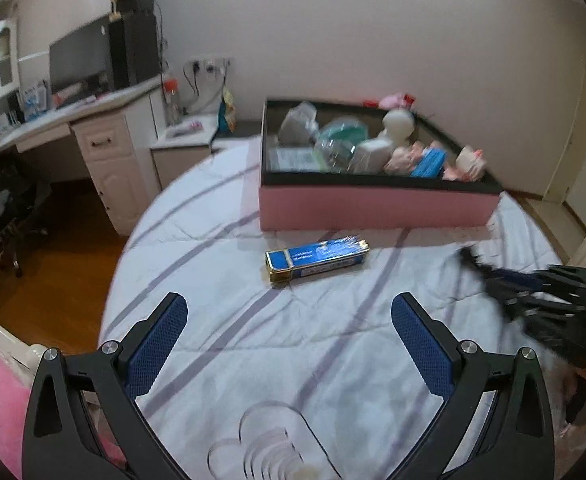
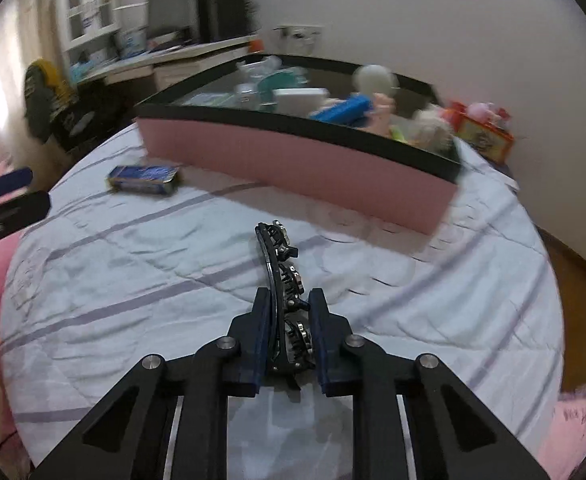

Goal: Organize rigid objects
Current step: 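Grasp the blue-gold box with the left tool while the right tool grasps the black hair clip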

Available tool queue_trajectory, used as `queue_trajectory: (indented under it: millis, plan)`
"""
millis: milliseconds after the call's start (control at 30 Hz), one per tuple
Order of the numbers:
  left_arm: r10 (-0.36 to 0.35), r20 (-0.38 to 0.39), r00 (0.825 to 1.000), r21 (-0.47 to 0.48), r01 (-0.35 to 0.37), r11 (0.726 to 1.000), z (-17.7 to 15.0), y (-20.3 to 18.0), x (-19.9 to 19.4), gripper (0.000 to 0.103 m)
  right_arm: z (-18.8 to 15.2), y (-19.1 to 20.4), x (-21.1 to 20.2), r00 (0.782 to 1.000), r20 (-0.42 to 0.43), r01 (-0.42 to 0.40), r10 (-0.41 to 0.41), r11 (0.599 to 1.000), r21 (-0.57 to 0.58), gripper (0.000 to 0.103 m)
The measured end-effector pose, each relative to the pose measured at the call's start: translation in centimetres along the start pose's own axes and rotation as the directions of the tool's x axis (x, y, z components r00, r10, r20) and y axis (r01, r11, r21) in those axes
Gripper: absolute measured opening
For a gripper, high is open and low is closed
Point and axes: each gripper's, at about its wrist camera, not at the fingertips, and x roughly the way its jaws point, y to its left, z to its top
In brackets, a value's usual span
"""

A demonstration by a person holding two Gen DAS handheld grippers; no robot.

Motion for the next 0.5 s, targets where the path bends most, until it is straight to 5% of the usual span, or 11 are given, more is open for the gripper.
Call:
queue_trajectory:
  millis: [400,467,500]
  plan:
    - [0.004,-0.155,0.988,0.12,0.015,0.993,3.0,-0.8,8.0,0.102,-0.3,-1.1,0.2,1.0,-0.004,-0.009,0.009,0.997,0.08,0.019]
    - [-0.007,-0.139,0.99,0.122,0.024,0.992,3.2,-1.0,7.8,0.088,-0.3,-1.1,0.2,1.0,-0.004,-0.012,0.013,0.996,0.083,0.019]
    - [-0.019,-0.141,0.99,0.12,0.036,0.992,3.2,-1.3,7.9,0.064,-0.2,-1.2,0.3,1.0,-0.005,-0.013,0.014,0.996,0.084,0.019]
